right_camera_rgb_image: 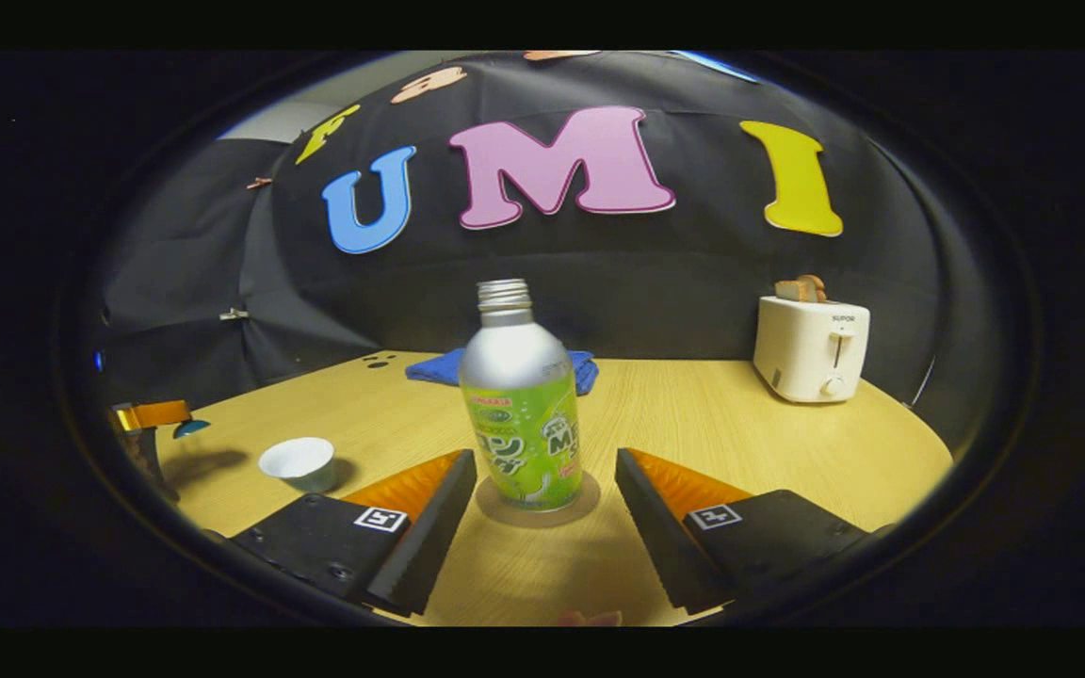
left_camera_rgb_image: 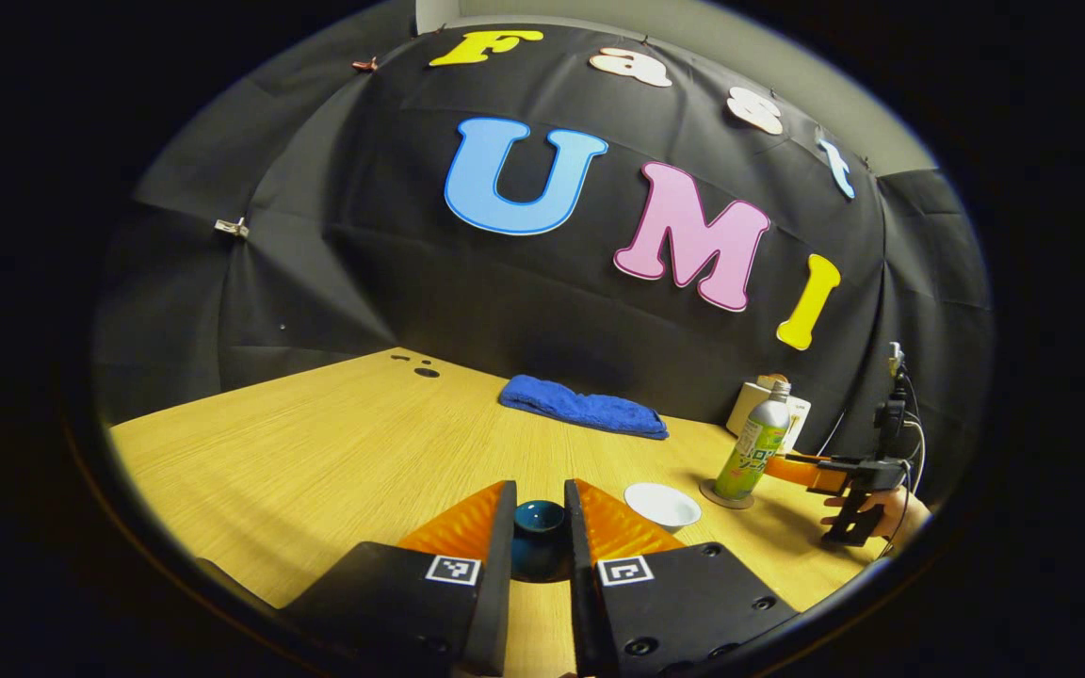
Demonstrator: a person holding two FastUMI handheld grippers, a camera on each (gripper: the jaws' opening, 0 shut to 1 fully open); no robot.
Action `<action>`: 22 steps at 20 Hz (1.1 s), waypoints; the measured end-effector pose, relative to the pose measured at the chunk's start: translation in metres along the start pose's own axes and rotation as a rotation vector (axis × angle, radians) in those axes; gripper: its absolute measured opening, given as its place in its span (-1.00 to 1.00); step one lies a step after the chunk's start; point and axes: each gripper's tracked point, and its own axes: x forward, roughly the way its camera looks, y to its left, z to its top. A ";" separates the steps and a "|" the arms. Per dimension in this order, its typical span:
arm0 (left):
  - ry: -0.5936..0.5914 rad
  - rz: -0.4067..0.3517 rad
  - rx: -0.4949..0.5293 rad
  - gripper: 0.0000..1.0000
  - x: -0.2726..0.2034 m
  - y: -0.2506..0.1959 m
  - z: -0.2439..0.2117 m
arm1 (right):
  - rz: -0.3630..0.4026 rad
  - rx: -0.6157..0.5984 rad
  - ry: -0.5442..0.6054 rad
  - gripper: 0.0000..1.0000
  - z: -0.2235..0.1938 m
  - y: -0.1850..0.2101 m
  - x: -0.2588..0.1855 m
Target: Open the teacup lid with one hand, grasp the water bottle and pour water into the teacup with the other hand; after pouring, place the water bottle on the coaster and then close the teacup lid.
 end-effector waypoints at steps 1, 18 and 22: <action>-0.001 -0.003 0.003 -0.38 0.001 -0.003 0.001 | -0.003 -0.009 -0.011 0.84 0.002 -0.003 -0.007; 0.056 -0.140 0.085 -0.39 0.071 -0.121 -0.010 | -0.177 -0.071 -0.196 0.84 0.018 -0.043 -0.082; 0.083 -0.119 0.089 -0.38 0.094 -0.120 -0.024 | -0.179 -0.009 -0.202 0.76 0.018 -0.056 -0.087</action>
